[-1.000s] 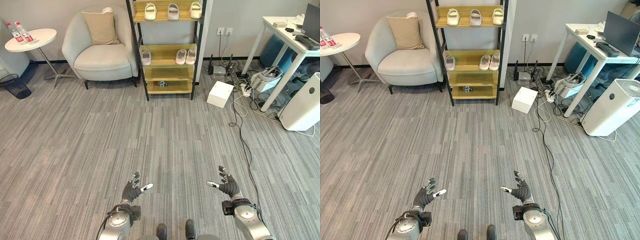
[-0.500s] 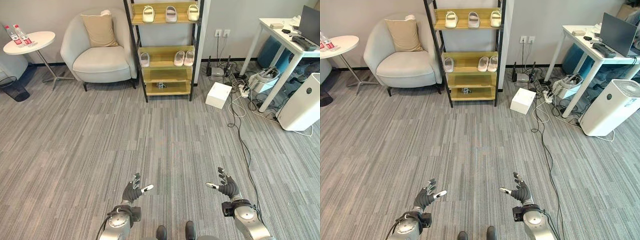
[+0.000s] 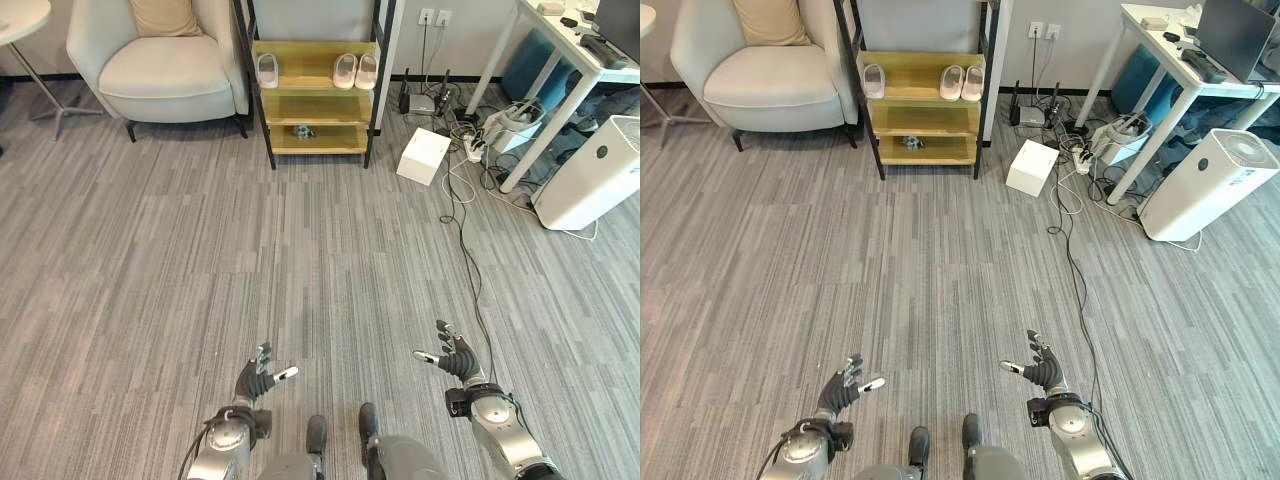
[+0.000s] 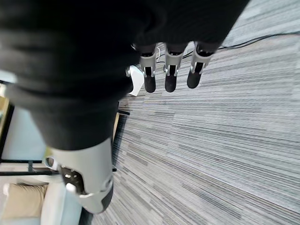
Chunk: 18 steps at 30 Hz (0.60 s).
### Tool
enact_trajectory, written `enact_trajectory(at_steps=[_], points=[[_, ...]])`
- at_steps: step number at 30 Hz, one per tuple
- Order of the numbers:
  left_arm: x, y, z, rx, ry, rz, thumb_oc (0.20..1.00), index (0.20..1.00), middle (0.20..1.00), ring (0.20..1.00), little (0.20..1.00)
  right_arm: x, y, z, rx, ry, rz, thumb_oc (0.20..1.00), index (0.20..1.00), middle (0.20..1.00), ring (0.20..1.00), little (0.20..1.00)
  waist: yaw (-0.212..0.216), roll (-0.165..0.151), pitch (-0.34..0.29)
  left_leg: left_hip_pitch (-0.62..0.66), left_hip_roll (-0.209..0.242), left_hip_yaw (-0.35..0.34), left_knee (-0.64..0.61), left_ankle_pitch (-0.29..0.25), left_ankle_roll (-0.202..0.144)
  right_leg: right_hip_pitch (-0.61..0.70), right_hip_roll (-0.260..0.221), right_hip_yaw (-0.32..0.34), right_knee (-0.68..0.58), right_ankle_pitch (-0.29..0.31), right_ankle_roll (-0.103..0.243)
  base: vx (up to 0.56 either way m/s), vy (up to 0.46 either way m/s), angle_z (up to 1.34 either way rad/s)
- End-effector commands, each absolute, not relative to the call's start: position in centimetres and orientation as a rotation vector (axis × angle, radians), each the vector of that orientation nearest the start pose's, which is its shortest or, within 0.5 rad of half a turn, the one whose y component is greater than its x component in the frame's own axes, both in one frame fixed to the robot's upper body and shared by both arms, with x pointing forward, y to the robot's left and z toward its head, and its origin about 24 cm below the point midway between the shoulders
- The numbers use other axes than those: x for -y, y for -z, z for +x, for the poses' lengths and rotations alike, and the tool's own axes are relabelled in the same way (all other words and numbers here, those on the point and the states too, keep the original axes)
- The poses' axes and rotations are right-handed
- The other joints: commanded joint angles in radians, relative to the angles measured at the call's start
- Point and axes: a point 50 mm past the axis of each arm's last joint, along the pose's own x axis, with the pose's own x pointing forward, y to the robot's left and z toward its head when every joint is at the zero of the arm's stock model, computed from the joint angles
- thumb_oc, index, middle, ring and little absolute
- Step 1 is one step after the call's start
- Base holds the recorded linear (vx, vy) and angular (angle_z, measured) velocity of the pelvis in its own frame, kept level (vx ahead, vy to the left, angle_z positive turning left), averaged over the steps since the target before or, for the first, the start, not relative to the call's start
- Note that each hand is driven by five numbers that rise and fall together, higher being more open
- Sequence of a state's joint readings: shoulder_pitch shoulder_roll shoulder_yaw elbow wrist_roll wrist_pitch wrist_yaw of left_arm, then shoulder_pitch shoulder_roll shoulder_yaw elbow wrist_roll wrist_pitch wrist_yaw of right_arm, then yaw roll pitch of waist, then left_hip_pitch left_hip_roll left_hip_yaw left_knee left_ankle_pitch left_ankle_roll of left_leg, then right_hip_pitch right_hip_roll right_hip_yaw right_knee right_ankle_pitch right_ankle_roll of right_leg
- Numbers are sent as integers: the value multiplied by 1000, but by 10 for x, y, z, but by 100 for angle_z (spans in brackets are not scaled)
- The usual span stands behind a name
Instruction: Arrange the slippers neatly on the shoe rack.
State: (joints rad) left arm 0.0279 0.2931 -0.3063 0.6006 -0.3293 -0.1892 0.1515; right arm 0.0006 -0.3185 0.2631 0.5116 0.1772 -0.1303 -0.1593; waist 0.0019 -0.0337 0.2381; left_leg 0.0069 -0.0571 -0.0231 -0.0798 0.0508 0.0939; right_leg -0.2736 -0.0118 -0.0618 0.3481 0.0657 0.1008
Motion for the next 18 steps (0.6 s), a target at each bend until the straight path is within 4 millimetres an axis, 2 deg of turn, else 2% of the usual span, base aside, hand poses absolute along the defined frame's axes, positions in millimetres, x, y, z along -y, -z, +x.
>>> enact_trajectory(at_steps=[1,3,5,7,8,9,10,11,12,13,14,15,16,17,18], points=[[-189,53,221,-323,-30,82,1000,1000,1000,1000,1000,195,33,236,-260,5,-230,1000,1000,1000,1000,1000,5,6,28,101,-6,-36,-7,-160,3,128,-44,-27,-155,-101,3,258,25,23],[-188,48,227,-302,-28,79,1000,1000,1000,1000,1000,195,31,238,-252,9,-230,1000,1000,1000,1000,1000,7,1,36,111,-7,-29,-7,-168,-1,129,-37,-25,-281,-63,4,182,-67,2],[-187,43,235,-272,-37,80,1000,1000,1000,1000,1000,193,32,240,-254,11,-233,1000,1000,1000,1000,1000,14,-13,39,144,-10,-9,-7,-199,-19,103,-18,-48,-435,-20,25,363,-155,-10],[-187,42,235,-266,-39,82,1000,1000,1000,1000,1000,193,32,239,-255,4,-245,1000,1000,1000,1000,1000,13,-15,35,171,-7,-4,-7,-218,-27,95,-15,-75,-435,-19,30,558,-256,-22],[-186,45,231,-279,-33,71,1000,1000,1000,1000,1000,197,33,232,-257,2,-249,1000,1000,1000,1000,1000,-2,-17,10,209,11,-17,4,-257,-44,133,-6,-68,-435,-1,3,607,-296,-10],[-186,45,231,-280,-33,71,1000,1000,1000,1000,1000,197,33,231,-257,2,-250,1000,1000,1000,1000,1000,-3,-15,10,210,12,-19,4,-257,-44,135,-5,-70,-435,-2,3,797,-435,19],[-183,49,228,-296,-33,37,1000,1000,1000,1000,1000,201,35,226,-268,2,-258,1000,1000,1000,1000,1000,-18,-6,-14,212,40,-25,50,-251,-72,160,11,-66,-435,-7,-17,346,-205,60],[-182,49,227,-297,-33,37,1000,1000,1000,1000,1000,202,35,226,-269,2,-258,1000,1000,1000,1000,1000,-19,-6,-15,211,41,-26,51,-252,-73,160,12,-67,-435,-7,-17,525,-301,80],[-181,52,224,-309,-38,-2,1000,1000,1000,1000,1000,205,38,221,-286,-2,-262,1000,1000,1000,1000,1000,-24,1,-27,202,52,-30,99,-232,-89,177,23,-63,-435,-21,-32,498,-297,72],[-181,55,219,-327,-50,-56,1000,1000,1000,1000,1000,206,40,217,-298,-17,-258,1000,1000,1000,1000,1000,-24,9,-33,151,65,-30,258,-165,-117,218,43,-53,-433,-55,-64,674,-437,32],[-179,55,221,-327,-54,-84,1000,1000,1000,1000,1000,207,38,219,-290,-20,-256,1000,1000,1000,1000,1000,-17,11,-7,41,53,-52,513,-88,-125,256,55,-36,-428,-77,-91,586,-417,14],[-178,54,222,-327,-57,-88,1000,1000,1000,1000,1000,208,37,220,-288,-12,-254,1000,1000,1000,1000,1000,-11,10,4,-6,46,-62,610,-59,-132,271,62,-30,-432,-85,-103,379,-296,-11],[-178,54,223,-327,-59,-92,1000,1000,1000,1000,1000,209,37,221,-286,-7,-247,1000,1000,1000,1000,1000,-9,7,12,-43,47,-58,658,-55,-133,282,62,-28,-429,-97,-112,365,-245,-34],[-177,53,224,-324,-58,-101,1000,1000,1000,1000,1000,211,37,220,-290,1,-248,1000,1000,1000,1000,1000,-10,-2,23,-108,40,-39,653,-111,-107,304,48,-25,-425,-115,-118,371,-203,-58],[-176,54,224,-327,-58,-102,1000,1000,1000,1000,1000,212,37,219,-292,7,-245,1000,1000,1000,1000,1000,-11,-10,29,-123,31,-30,606,-146,-95,321,39,-22,-423,-128,-117,368,-151,-38]])
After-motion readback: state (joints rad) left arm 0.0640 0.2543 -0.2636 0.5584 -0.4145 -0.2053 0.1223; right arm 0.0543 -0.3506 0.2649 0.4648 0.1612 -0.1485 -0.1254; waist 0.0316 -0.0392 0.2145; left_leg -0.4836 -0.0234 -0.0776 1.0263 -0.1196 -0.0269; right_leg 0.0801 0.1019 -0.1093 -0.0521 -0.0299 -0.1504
